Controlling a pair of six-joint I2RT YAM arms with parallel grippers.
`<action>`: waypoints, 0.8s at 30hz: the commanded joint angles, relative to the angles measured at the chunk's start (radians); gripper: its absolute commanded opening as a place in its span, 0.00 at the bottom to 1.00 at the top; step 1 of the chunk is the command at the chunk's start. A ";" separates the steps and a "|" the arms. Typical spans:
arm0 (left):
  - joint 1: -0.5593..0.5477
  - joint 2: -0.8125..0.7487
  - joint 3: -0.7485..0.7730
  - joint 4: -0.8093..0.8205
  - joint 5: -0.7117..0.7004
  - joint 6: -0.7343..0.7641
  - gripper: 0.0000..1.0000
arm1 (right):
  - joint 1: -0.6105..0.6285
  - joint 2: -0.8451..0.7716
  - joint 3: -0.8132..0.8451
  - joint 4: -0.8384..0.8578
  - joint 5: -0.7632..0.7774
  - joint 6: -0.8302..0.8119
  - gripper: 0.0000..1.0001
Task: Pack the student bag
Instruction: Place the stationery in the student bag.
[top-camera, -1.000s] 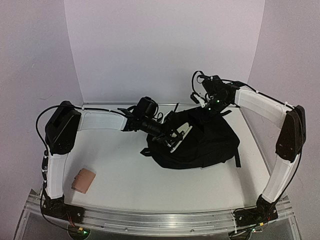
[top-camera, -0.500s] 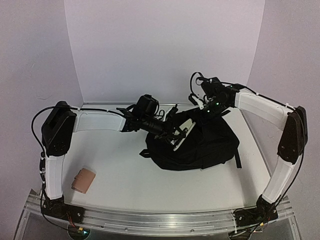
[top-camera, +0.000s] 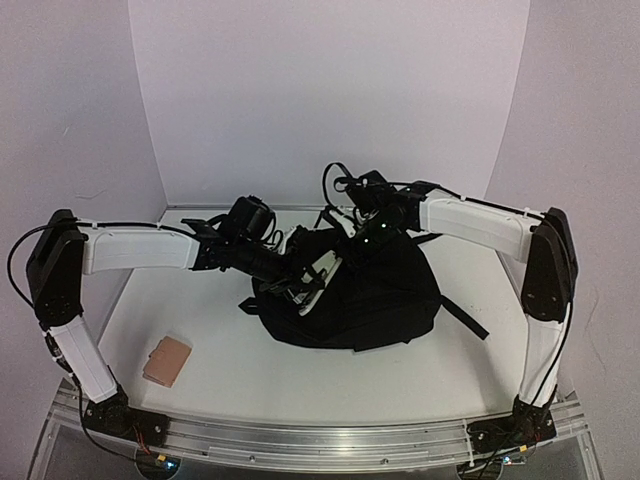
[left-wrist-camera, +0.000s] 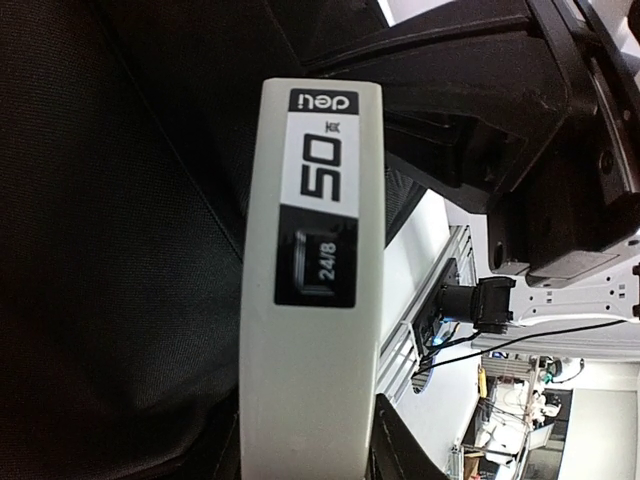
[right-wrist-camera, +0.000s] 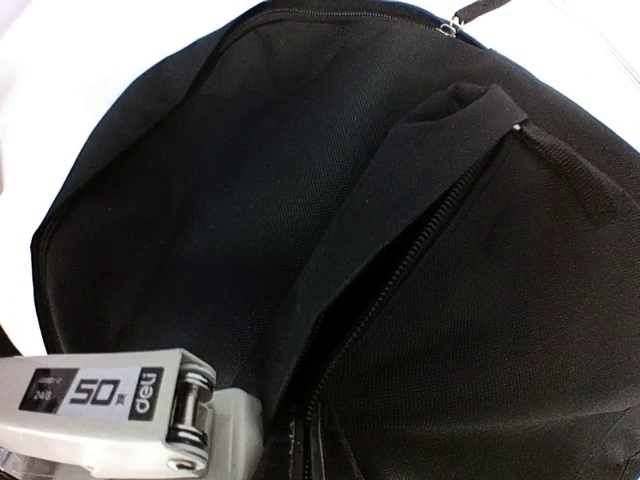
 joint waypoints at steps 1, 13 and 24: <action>0.022 -0.081 0.011 0.116 -0.026 0.019 0.01 | 0.019 -0.099 -0.028 -0.006 -0.023 -0.015 0.00; 0.004 0.067 0.203 0.075 0.091 0.072 0.00 | -0.025 -0.264 -0.105 0.001 0.104 -0.040 0.00; 0.001 0.233 0.236 0.143 0.164 -0.023 0.00 | -0.025 -0.254 -0.091 0.018 0.093 -0.034 0.00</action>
